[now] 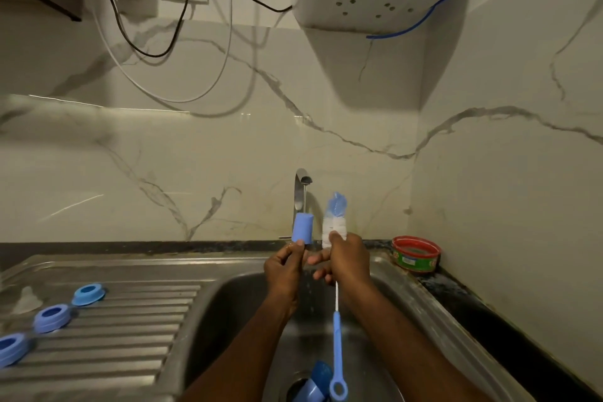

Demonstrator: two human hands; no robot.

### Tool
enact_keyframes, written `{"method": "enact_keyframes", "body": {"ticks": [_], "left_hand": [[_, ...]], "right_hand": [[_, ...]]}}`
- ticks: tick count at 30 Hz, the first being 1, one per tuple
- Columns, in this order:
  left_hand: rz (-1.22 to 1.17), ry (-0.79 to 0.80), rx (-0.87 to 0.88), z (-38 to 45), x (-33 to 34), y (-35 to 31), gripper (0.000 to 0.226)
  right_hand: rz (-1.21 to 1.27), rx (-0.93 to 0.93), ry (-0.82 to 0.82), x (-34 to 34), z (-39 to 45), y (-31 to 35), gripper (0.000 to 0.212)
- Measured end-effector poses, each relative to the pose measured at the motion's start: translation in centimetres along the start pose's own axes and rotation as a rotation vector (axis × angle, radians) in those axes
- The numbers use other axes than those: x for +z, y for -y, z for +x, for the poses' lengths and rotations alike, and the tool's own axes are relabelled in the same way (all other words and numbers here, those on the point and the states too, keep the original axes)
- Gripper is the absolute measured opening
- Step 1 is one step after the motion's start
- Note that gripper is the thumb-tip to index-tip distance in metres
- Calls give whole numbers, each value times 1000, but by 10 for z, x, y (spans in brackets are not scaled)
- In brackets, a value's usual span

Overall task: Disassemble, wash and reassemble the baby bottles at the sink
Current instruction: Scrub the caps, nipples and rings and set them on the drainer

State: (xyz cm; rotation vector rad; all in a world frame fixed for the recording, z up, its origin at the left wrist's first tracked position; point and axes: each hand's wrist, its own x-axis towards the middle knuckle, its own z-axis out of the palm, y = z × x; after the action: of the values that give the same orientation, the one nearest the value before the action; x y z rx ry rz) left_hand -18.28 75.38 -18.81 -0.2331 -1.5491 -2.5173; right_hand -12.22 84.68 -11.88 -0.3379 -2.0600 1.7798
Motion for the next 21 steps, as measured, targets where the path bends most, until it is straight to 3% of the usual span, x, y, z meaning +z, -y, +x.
{"method": "enact_keyframes", "body": {"ticks": [5,8,15,17,21], "left_hand": [[85,74,25,2,-5,3,19],[100,119,49,2,-3,1,23],[43,177,-9,3,-4,0,28],[44,145,-65,6,-2,2,28],[-31,-93,-138,12,-4,-4,26]], "right_hand": [[33,80,226,0,-26,-5,28],[41,93,138,-2,-18,-6,26],[-49,26,124,-10,-15,-2,23],[-141,-7,136,-13,-13,-3,24],[-370,-11,245,-25,-12,-4,26]]}}
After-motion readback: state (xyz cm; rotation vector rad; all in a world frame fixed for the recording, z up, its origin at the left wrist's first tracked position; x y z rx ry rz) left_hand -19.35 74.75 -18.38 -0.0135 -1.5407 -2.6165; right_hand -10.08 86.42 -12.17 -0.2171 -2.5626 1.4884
